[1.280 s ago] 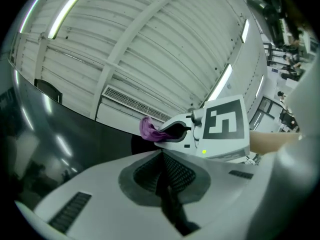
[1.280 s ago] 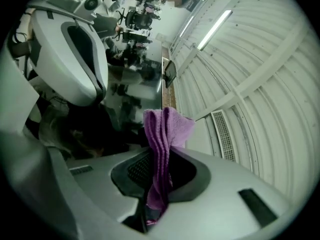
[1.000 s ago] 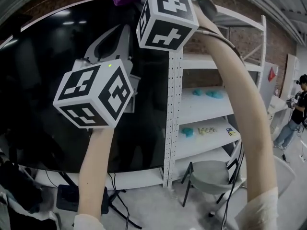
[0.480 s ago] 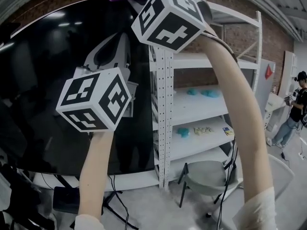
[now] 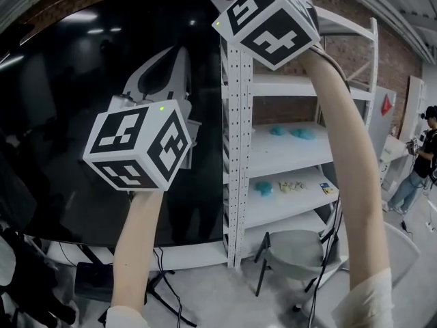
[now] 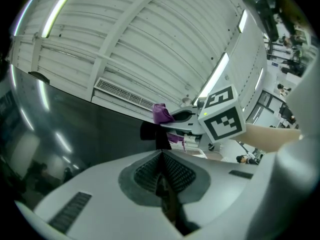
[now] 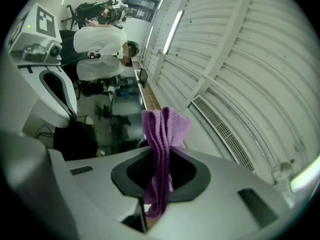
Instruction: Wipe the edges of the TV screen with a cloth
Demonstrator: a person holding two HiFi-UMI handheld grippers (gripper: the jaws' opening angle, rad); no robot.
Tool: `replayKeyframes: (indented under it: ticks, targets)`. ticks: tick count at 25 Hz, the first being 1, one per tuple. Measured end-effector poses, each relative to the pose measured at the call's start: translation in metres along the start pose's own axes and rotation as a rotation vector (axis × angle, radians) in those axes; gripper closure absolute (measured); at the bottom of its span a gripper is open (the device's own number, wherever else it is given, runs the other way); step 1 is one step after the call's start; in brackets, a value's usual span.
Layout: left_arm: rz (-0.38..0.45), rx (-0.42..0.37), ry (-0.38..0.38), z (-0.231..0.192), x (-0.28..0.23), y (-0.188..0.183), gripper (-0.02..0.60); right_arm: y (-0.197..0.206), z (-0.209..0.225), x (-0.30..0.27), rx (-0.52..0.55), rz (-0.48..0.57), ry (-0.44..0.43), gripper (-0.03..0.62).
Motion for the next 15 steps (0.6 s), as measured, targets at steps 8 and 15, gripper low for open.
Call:
replayKeyframes:
  ticks: [8,15]
  targets:
    - [0.013,0.031,0.023,-0.004,0.002,-0.001,0.566,-0.001,-0.002,0.004,-0.017,0.015,0.04,0.533]
    - [0.089,-0.026,-0.008,0.01,0.023,-0.016,0.566,-0.006,-0.028,0.042,-0.065,0.093,0.181,0.533]
Point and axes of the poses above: the fingertips, and each gripper's own axes: x backward along the fingers, z to its right, y out of its underside, the point moved 7 cm from there along x, backward along the fingers, and after that the axes turned 12 degrees about -x, right-handed, at the moved point
